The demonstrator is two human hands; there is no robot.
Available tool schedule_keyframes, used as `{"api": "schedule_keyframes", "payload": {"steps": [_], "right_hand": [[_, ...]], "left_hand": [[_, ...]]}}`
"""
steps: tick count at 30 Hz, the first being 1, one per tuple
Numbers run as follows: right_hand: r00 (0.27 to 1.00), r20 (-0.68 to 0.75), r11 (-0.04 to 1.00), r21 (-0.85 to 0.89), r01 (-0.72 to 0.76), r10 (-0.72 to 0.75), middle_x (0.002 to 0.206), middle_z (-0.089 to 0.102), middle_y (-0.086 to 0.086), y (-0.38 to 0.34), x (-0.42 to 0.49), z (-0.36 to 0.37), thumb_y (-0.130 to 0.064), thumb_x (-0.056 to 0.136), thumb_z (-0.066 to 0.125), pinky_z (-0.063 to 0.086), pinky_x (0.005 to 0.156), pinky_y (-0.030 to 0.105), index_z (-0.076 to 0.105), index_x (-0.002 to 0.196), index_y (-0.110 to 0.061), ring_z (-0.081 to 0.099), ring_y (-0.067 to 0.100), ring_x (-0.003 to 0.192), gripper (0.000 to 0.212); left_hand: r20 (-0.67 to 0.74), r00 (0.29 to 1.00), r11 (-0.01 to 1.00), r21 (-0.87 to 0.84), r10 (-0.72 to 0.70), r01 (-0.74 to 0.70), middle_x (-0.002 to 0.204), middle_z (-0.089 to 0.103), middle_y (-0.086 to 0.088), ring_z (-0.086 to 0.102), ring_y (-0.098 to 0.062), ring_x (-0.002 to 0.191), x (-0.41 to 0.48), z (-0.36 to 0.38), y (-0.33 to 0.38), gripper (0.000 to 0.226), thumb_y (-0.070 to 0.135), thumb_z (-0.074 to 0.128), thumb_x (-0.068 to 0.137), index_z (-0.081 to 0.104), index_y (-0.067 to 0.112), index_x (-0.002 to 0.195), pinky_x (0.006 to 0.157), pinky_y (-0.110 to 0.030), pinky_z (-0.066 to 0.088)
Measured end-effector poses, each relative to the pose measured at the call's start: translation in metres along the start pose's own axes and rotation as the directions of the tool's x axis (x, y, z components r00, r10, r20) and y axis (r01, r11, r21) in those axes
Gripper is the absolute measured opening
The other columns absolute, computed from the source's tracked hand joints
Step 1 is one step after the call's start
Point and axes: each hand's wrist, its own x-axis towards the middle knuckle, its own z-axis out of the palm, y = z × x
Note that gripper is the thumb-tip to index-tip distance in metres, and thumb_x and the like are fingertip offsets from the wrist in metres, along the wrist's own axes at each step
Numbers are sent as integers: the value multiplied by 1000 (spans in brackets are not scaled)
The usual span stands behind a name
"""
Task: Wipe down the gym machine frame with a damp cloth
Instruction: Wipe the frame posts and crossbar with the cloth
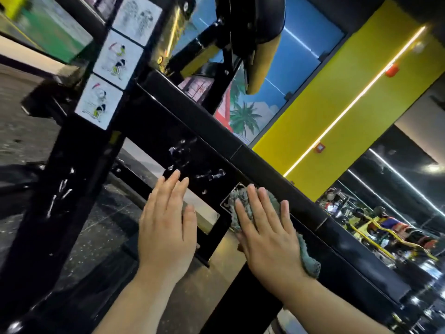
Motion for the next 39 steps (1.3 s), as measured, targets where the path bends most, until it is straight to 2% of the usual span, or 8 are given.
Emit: {"api": "schedule_keyframes", "payload": {"steps": [5,11,14,18,22,28,35,39], "right_hand": [[998,9,998,2,57,-57,155,28,7,-48,115,-8,-43,92,22,-4,117,44,32,145,-19,24,22,144,58],[972,94,976,-3,216,-215,157,22,4,-14,72,-12,-44,95,31,0,118,46,34,146,-22,18,19,145,56],[974,56,975,4,221,-221,156,22,4,-4,71,-15,-43,94,32,4,117,48,34,145,-22,18,21,144,55],[978,11,978,13,210,-210,156,27,8,-43,149,-14,-45,94,27,3,116,49,36,146,-22,21,23,145,58],[967,36,966,-49,253,-252,155,30,6,-61,179,-9,-45,92,21,3,116,47,40,145,-23,25,22,145,60],[918,47,919,17,394,-395,156,27,2,-14,106,-13,-44,95,33,12,117,50,37,146,-25,21,22,145,55],[960,18,960,46,278,-279,155,30,7,-77,210,-13,-44,95,21,2,117,50,40,145,-22,23,25,145,58],[946,54,947,49,317,-319,157,25,5,-48,150,-10,-43,96,28,5,118,48,37,147,-22,19,23,146,56]], "left_hand": [[0,998,997,-22,-70,70,148,-5,27,-14,10,137,12,-14,-5,57,35,21,93,15,27,149,110,-21,-1],[165,986,987,162,-13,-14,143,-31,21,-34,7,128,30,-28,-33,58,34,18,99,-13,26,147,108,-21,-18],[172,985,988,157,-16,-11,153,-12,15,-23,3,136,36,-35,-36,66,35,18,87,3,22,150,110,-22,-15],[-51,998,967,253,37,-22,143,36,-7,35,-30,132,55,-51,-36,55,19,44,88,38,10,142,108,-49,32],[27,999,945,327,26,-33,158,6,6,2,-22,146,63,-55,-50,61,17,41,93,19,17,149,113,-44,21],[71,975,831,513,210,-216,143,44,-11,41,-41,130,69,-61,-65,60,26,30,81,48,5,135,95,-57,40],[68,979,809,554,192,-197,141,46,-16,47,-40,126,70,-60,-64,58,24,48,77,52,-3,128,90,-58,43],[113,975,810,544,190,-221,147,39,-7,37,-34,134,63,-66,-69,60,33,33,84,44,7,137,100,-50,31]]}}
